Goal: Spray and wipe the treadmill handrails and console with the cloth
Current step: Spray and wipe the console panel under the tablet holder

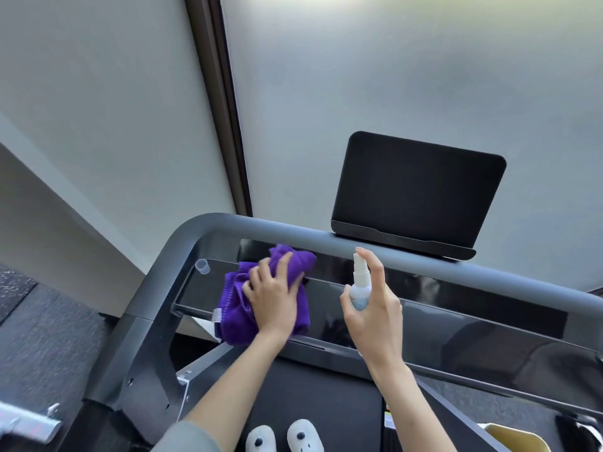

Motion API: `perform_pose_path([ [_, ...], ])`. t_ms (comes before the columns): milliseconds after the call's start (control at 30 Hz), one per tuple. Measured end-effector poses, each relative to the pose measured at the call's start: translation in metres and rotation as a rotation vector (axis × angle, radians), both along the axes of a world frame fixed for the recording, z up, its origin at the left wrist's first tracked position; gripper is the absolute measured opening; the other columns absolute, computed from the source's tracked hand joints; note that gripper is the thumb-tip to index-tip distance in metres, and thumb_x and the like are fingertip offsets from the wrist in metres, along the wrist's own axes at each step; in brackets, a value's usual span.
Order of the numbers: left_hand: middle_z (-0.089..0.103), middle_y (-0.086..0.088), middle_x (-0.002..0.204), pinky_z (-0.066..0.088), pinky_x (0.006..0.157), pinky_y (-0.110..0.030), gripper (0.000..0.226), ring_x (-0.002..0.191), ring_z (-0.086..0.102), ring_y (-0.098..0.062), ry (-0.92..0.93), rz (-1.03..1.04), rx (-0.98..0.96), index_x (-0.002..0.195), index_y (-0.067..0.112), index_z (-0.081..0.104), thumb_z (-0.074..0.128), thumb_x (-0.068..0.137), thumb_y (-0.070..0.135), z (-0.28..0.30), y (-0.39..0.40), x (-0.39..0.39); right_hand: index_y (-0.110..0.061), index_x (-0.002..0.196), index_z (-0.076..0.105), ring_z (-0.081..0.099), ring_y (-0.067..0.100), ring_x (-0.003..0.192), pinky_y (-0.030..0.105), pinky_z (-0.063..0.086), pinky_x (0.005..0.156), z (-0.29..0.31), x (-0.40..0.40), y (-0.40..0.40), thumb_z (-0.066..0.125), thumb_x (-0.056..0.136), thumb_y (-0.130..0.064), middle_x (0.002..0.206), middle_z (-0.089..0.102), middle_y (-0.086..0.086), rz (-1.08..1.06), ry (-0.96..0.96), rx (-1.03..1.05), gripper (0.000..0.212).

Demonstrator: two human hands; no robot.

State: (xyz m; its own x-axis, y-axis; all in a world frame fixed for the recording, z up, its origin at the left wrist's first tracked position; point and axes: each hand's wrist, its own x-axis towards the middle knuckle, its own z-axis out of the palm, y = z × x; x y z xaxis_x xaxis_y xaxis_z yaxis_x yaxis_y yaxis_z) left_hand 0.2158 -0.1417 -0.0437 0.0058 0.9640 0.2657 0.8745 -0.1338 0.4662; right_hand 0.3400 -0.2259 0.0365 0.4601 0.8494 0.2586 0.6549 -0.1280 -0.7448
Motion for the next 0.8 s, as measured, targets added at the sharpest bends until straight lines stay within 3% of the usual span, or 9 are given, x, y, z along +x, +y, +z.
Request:
perform_pose_path([
  [133,0.048,-0.022,0.127,0.039,0.088,-0.055,0.046,0.114,0.045,-0.04,-0.183,0.213,-0.051,0.134,0.017,0.052,0.054,0.094,0.04,0.012,0.036,0.021,-0.042,0.135,0.035,0.048,0.015,0.054,0.03,0.05,0.059,-0.005,0.009,-0.007,0.064,0.084,-0.004,0.08,0.064,0.001,-0.014,0.0,-0.021,0.07],
  [200,0.047,-0.021,0.129,0.038,0.089,-0.054,0.046,0.115,0.043,-0.04,-0.196,0.204,-0.075,0.134,0.019,0.051,0.055,0.094,0.041,0.018,0.04,0.043,-0.043,0.135,0.034,0.053,0.02,0.057,0.034,0.053,0.06,-0.008,0.013,-0.012,0.064,0.084,-0.004,0.083,0.067,0.003,-0.026,0.004,-0.034,0.071],
  [300,0.051,-0.014,0.125,0.043,0.084,-0.052,0.044,0.111,0.047,-0.036,-0.093,-0.13,-0.021,0.127,0.025,0.057,0.064,0.086,0.039,0.015,0.006,0.082,-0.043,0.135,0.034,0.055,0.024,0.058,0.036,0.052,0.059,-0.01,0.021,-0.016,0.065,0.084,-0.003,0.084,0.068,0.003,-0.043,0.002,-0.055,0.071],
  [400,0.057,-0.01,0.12,0.048,0.081,-0.052,0.043,0.109,0.049,-0.031,0.016,-0.423,0.055,0.116,0.027,0.063,0.071,0.074,0.027,0.003,-0.032,0.1,-0.04,0.136,0.033,0.05,0.014,0.055,0.028,0.047,0.058,-0.007,0.029,-0.017,0.067,0.084,-0.003,0.078,0.064,0.002,-0.036,-0.029,-0.049,0.072],
  [533,0.053,-0.009,0.124,0.04,0.083,-0.048,0.052,0.113,0.046,-0.031,0.036,-0.304,0.027,0.128,0.035,0.057,0.073,0.079,0.033,0.004,-0.006,0.062,-0.04,0.136,0.036,0.058,0.023,0.063,0.036,0.053,0.061,-0.001,0.046,-0.027,0.067,0.084,-0.002,0.093,0.068,0.0,-0.081,-0.027,-0.035,0.072],
  [667,0.052,-0.014,0.122,0.041,0.082,-0.052,0.048,0.108,0.048,-0.036,-0.027,-0.096,-0.029,0.131,0.03,0.057,0.068,0.085,0.038,0.007,0.012,0.012,-0.041,0.136,0.036,0.054,0.019,0.059,0.035,0.053,0.058,-0.004,0.07,-0.055,0.066,0.085,-0.004,0.082,0.065,-0.001,-0.159,-0.064,-0.081,0.071],
  [800,0.055,-0.014,0.118,0.04,0.085,-0.052,0.045,0.107,0.049,-0.037,-0.163,-0.188,-0.029,0.13,0.02,0.058,0.06,0.089,0.036,0.004,-0.007,-0.011,-0.042,0.136,0.035,0.056,0.02,0.058,0.034,0.052,0.055,-0.007,0.075,-0.077,0.068,0.084,-0.003,0.08,0.06,-0.005,-0.144,-0.11,-0.135,0.073],
])
